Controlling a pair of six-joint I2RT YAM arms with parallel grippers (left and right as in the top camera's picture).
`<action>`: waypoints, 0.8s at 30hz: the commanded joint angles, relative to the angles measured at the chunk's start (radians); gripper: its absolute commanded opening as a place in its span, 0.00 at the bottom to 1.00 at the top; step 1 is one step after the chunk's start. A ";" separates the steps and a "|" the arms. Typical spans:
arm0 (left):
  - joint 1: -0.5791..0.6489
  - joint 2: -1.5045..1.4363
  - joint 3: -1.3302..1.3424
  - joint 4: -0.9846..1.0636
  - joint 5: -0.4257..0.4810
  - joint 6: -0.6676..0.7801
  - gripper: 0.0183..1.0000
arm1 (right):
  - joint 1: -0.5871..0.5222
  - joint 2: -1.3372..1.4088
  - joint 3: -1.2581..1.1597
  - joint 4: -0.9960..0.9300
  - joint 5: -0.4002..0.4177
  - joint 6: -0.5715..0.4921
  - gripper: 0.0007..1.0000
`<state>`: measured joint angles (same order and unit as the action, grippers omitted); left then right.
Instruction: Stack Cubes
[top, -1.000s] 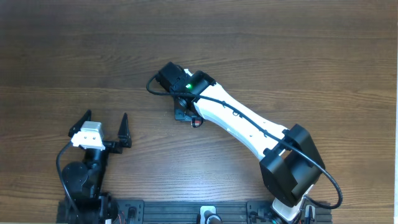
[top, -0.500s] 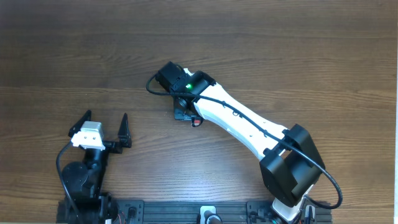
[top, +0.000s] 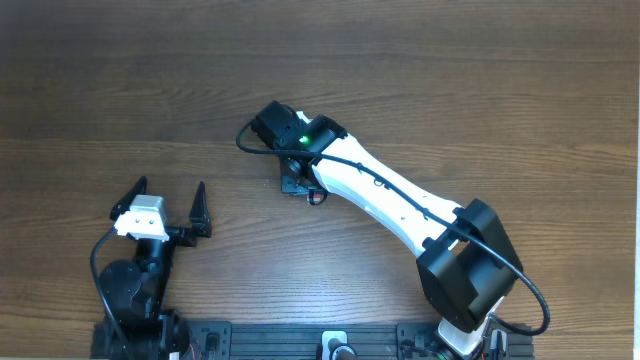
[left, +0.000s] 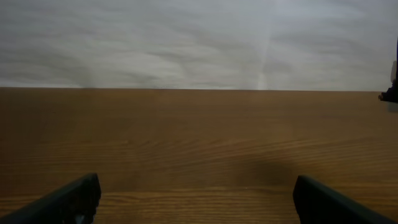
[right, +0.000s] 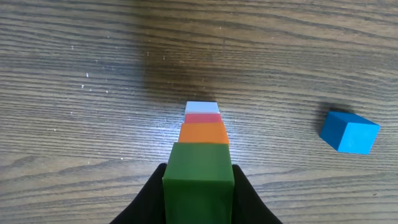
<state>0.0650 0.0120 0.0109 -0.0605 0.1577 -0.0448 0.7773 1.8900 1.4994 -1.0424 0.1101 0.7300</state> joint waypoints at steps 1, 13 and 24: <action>0.005 -0.006 -0.005 0.000 0.010 0.014 1.00 | -0.013 0.011 -0.017 0.006 0.003 -0.002 0.02; 0.005 -0.006 -0.005 0.000 0.010 0.014 1.00 | -0.014 0.011 -0.023 0.007 0.003 -0.002 0.07; 0.005 -0.006 -0.005 0.000 0.010 0.014 1.00 | -0.014 0.011 -0.023 0.020 -0.006 -0.002 0.60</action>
<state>0.0650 0.0120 0.0109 -0.0605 0.1581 -0.0448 0.7727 1.8900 1.4845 -1.0275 0.1070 0.7254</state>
